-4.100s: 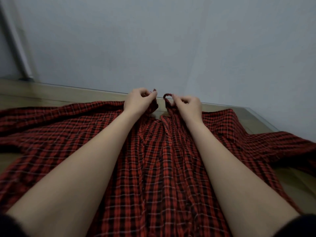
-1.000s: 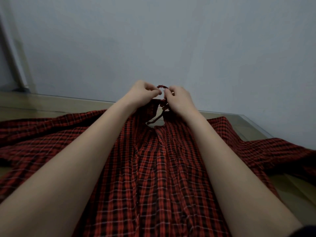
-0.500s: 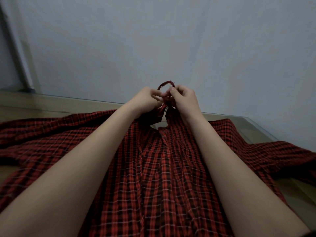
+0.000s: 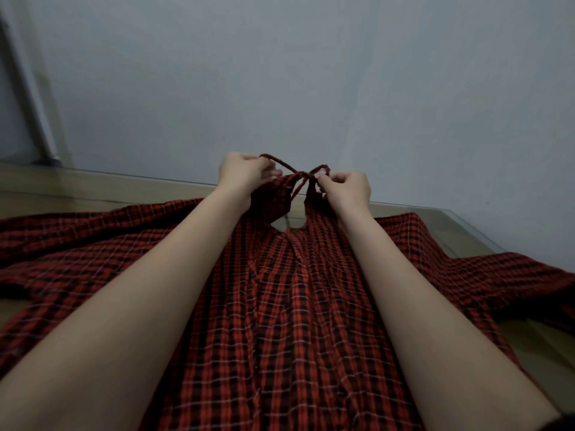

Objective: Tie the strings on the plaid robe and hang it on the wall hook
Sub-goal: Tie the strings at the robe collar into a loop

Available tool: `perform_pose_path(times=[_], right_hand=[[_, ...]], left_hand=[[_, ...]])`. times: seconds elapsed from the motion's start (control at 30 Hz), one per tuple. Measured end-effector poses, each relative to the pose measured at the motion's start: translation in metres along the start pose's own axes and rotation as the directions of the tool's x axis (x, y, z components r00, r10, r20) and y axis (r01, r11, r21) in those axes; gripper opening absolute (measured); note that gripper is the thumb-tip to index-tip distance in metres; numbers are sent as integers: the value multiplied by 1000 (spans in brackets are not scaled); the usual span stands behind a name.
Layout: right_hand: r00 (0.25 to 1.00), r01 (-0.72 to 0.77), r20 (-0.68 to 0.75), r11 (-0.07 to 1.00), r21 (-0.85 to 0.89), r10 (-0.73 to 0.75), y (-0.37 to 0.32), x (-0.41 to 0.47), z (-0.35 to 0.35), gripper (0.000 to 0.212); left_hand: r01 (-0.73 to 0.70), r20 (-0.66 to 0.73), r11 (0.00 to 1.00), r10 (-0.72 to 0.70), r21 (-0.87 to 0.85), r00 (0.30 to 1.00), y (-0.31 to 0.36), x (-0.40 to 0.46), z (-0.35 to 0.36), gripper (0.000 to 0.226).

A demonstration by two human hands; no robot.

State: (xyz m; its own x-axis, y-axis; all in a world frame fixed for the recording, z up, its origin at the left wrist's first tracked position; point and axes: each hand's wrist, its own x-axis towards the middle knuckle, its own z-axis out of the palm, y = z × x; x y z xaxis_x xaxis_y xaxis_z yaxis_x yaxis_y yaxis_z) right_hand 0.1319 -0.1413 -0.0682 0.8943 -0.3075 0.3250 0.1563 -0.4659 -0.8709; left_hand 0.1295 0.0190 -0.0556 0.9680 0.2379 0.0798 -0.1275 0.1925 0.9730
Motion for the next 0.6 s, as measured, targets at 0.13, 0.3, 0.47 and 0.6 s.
perform_pose_path(times=[0.13, 0.3, 0.47, 0.6], right_hand=[[998, -56, -30, 998, -24, 56, 2, -3, 2, 27], [969, -242, 18, 928, 284, 247, 12, 1, -1, 19], [881, -473, 321, 638, 608, 347, 7, -1, -7, 24], [825, -562, 465, 383, 733, 321, 0, -1, -12, 27]], left_hand=[[214, 82, 899, -197, -382, 977, 5, -8, 7, 27], [221, 56, 825, -225, -520, 973, 6, -5, -1, 31], [277, 95, 833, -264, -479, 960, 8, -7, -8, 34], [261, 83, 834, -254, -487, 964, 9, -9, -5, 29]])
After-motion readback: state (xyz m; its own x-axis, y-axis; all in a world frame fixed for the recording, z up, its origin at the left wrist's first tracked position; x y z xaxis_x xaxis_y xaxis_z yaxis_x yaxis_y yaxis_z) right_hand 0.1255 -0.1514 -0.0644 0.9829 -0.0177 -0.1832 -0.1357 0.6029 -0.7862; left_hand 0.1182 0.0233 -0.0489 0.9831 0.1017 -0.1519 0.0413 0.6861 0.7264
